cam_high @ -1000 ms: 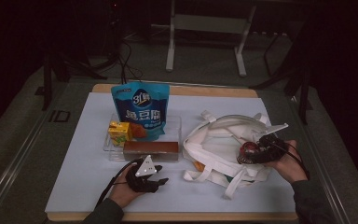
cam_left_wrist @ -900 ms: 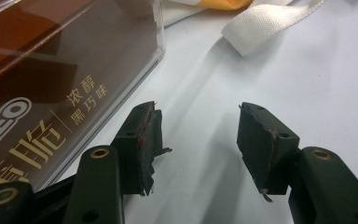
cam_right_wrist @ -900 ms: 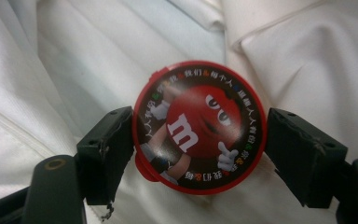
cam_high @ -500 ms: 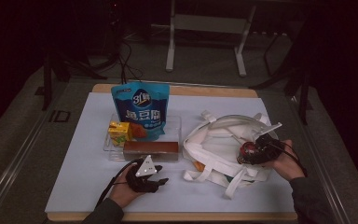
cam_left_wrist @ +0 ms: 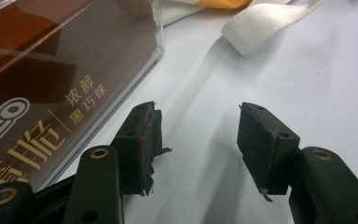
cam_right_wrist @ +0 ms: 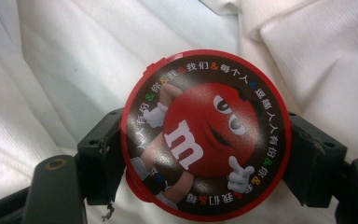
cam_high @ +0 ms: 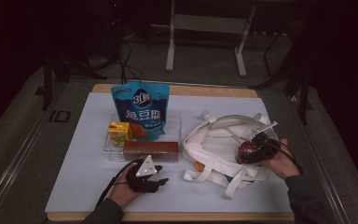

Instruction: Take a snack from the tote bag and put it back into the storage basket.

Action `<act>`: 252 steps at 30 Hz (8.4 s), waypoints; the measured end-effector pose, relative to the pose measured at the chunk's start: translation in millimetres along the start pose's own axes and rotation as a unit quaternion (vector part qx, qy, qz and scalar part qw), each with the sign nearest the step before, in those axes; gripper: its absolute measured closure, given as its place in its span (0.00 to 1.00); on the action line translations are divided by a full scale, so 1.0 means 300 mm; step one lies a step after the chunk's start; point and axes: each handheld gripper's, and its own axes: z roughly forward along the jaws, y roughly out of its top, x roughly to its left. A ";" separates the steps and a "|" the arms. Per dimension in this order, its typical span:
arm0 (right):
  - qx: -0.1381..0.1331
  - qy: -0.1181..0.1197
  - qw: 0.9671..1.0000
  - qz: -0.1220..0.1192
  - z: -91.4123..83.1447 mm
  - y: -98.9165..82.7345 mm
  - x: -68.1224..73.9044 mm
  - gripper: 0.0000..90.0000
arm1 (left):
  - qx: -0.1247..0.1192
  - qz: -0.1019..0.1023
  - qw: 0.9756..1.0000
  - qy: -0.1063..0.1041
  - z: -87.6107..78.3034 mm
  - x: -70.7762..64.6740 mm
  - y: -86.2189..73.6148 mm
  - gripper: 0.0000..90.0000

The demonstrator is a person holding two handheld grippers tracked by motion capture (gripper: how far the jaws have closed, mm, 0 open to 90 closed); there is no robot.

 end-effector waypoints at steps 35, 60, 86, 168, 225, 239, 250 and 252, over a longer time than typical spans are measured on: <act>-0.030 -0.003 1.000 -0.007 -0.027 0.080 0.051 0.28 | -0.001 0.000 1.000 0.000 0.000 0.000 0.000 0.52; -0.033 0.001 0.999 -0.031 -0.081 0.119 0.093 0.28 | 0.000 0.000 1.000 0.000 0.000 0.000 0.000 0.52; -0.048 0.019 0.997 -0.058 -0.136 0.181 0.162 0.28 | -0.001 0.000 1.000 -0.001 0.000 0.000 0.000 0.52; -0.081 0.077 0.987 -0.113 -0.178 0.351 0.358 0.28 | -0.001 0.002 1.000 -0.001 -0.001 -0.001 0.000 0.52; -0.106 0.094 0.981 -0.134 -0.189 0.497 0.441 0.28 | -0.002 0.001 1.000 -0.002 -0.001 -0.001 0.000 0.52; -0.105 0.096 0.980 -0.139 -0.174 0.526 0.450 0.28 | -0.001 0.000 1.000 -0.002 0.000 0.000 0.000 0.52; -0.110 0.099 0.979 -0.140 -0.164 0.558 0.466 0.28 | -0.001 -0.002 1.000 -0.003 0.000 0.002 0.000 0.52; -0.109 0.101 0.979 -0.140 -0.160 0.563 0.470 0.28 | -0.001 -0.002 1.000 -0.004 0.000 0.002 0.000 0.52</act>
